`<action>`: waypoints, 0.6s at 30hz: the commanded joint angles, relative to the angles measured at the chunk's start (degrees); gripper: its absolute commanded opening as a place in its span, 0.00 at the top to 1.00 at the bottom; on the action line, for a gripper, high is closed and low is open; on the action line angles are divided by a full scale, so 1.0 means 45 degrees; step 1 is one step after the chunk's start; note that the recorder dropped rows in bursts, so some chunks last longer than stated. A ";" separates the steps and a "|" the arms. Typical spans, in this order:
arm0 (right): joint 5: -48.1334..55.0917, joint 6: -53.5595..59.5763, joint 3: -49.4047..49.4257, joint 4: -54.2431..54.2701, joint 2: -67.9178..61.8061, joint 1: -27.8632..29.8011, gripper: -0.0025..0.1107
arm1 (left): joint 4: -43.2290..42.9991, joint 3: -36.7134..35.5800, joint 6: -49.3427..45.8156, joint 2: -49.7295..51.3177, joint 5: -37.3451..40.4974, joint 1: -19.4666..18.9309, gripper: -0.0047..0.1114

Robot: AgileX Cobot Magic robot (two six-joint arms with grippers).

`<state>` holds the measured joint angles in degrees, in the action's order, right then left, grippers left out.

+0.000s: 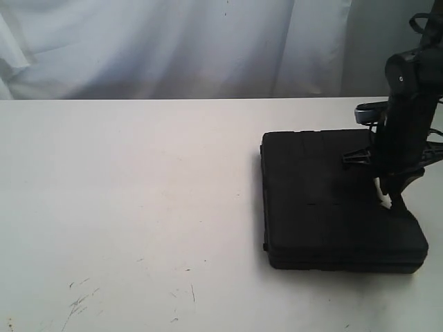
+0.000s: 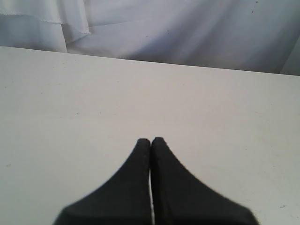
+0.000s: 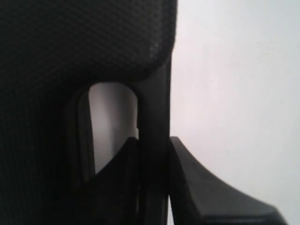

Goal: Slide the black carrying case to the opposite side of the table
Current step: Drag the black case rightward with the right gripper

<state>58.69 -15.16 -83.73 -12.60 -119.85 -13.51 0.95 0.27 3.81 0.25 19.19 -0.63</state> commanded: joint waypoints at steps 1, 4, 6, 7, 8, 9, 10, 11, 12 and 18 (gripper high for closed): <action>0.0105 0.0076 -0.0007 -0.0490 0.0279 0.0325 0.98 | -0.0015 -0.0060 0.0012 -0.0056 -0.0189 -0.0025 0.96; 0.0105 0.0076 -0.0007 -0.0490 0.0255 0.0408 0.98 | -0.0015 -0.0060 0.0012 -0.0056 -0.0189 -0.0025 0.96; 0.0105 0.0076 -0.0007 -0.0490 0.0255 0.0474 0.98 | -0.0015 -0.0060 0.0012 -0.0056 -0.0189 -0.0025 0.96; 0.0028 0.0076 -0.0007 -0.0490 0.0255 0.0505 0.98 | -0.0015 -0.0060 0.0012 -0.0056 -0.0189 -0.0025 0.96; 0.0029 0.0142 -0.0007 -0.0583 0.0232 0.0555 0.98 | -0.0015 -0.0060 0.0012 -0.0056 -0.0189 -0.0025 0.96; 0.0006 0.0293 -0.0007 -0.0584 0.0232 0.0579 0.98 | -0.0015 -0.0060 0.0012 -0.0056 -0.0189 -0.0025 0.96; 0.0006 0.0470 -0.0007 -0.0584 0.0232 0.0639 0.98 | -0.0015 -0.0060 0.0012 -0.0056 -0.0189 -0.0025 0.96; -0.0041 0.0638 -0.0007 -0.0584 0.0232 0.0686 0.98 | -0.0015 -0.0060 0.0012 -0.0056 -0.0189 -0.0025 0.96; -0.0110 0.0665 -0.0007 -0.0554 0.0232 0.0729 0.98 | -0.0015 -0.0060 0.0012 -0.0056 -0.0189 -0.0025 0.96; -0.1000 0.1705 -0.0007 0.0022 0.0232 0.0782 0.98 | -0.0015 -0.0060 0.0012 -0.0056 -0.0189 -0.0025 0.96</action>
<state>56.66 -10.60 -83.73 -13.08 -119.85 -10.38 0.95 0.27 3.81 0.25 19.19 -0.63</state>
